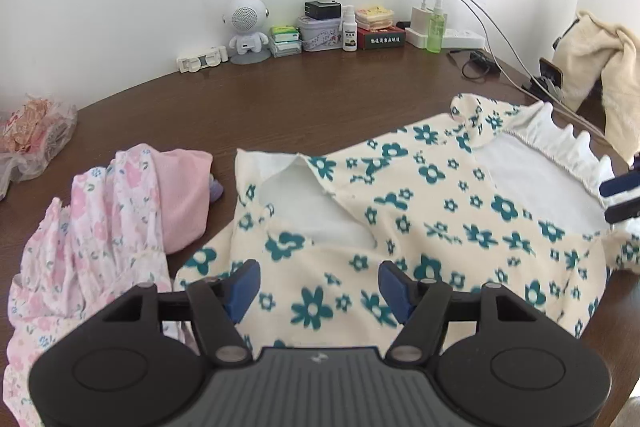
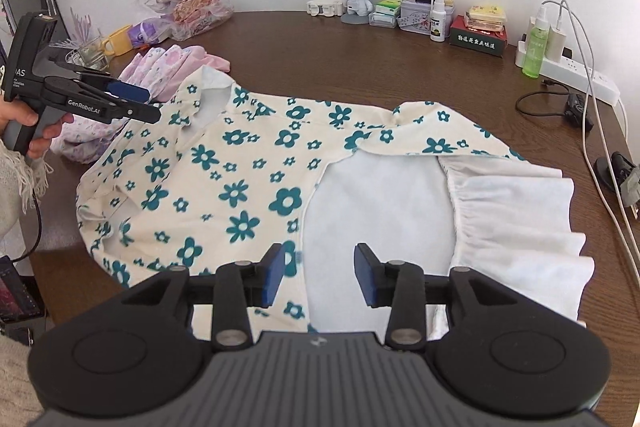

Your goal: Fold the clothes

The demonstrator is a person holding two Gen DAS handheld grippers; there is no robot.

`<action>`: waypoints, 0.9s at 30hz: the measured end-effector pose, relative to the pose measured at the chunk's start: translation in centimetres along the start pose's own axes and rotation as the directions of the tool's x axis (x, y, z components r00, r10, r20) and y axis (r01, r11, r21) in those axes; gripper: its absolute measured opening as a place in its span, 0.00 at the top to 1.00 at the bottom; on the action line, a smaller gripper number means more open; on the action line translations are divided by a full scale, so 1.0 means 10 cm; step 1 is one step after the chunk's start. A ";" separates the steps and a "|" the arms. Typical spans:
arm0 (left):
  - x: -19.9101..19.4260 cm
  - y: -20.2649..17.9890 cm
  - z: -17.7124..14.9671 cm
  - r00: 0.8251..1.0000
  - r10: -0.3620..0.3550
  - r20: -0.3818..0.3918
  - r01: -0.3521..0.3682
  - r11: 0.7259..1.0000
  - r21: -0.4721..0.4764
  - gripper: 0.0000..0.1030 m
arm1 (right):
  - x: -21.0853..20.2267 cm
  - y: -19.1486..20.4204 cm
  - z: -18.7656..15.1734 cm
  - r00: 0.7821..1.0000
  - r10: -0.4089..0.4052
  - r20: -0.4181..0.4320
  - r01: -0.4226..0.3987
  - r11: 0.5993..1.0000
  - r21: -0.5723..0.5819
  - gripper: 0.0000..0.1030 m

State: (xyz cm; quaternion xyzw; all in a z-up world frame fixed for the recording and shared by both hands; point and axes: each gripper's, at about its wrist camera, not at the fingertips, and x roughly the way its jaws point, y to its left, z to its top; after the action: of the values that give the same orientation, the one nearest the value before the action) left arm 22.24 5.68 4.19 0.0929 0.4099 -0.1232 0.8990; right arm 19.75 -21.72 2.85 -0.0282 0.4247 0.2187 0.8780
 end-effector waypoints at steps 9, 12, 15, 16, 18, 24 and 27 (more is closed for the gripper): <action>0.09 -0.40 -0.49 0.993 0.087 -0.084 -0.064 0.968 0.242 0.38 | 0.28 0.35 -0.13 0.998 0.054 -0.038 -0.056 0.997 -0.054 0.60; 0.14 -0.43 -0.52 0.992 0.112 -0.063 -0.092 0.961 0.259 0.81 | 0.37 0.42 -0.14 0.998 0.053 -0.042 -0.056 0.996 -0.070 0.58; 0.08 -0.37 -0.53 0.985 0.164 -0.061 -0.146 0.963 0.228 0.96 | 0.40 0.43 -0.20 0.998 0.031 -0.047 -0.034 0.997 -0.067 0.58; 0.06 -0.33 -0.56 0.982 0.177 -0.070 -0.159 0.964 0.215 0.96 | 0.41 0.41 -0.22 0.998 0.023 -0.050 -0.026 0.998 -0.065 0.58; 0.03 -0.29 -0.63 0.976 0.198 -0.090 -0.177 0.964 0.196 0.95 | 0.42 0.38 -0.28 0.998 0.017 -0.055 -0.020 0.998 -0.056 0.58; -0.24 -0.32 -0.63 0.997 0.058 -0.045 -0.050 0.985 0.162 0.45 | 0.41 0.31 -0.33 0.999 0.033 -0.040 -0.035 0.998 -0.048 0.55; -0.28 -0.16 -0.37 1.000 -0.011 -0.005 0.011 0.999 0.039 0.41 | 0.40 0.32 -0.35 0.999 0.035 -0.033 -0.037 0.998 -0.060 0.52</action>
State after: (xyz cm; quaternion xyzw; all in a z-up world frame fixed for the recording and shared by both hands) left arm 17.37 5.57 3.85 0.1083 0.4100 -0.1357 0.8954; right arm 18.03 -18.23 -2.00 -0.0507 0.4322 0.2466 0.8659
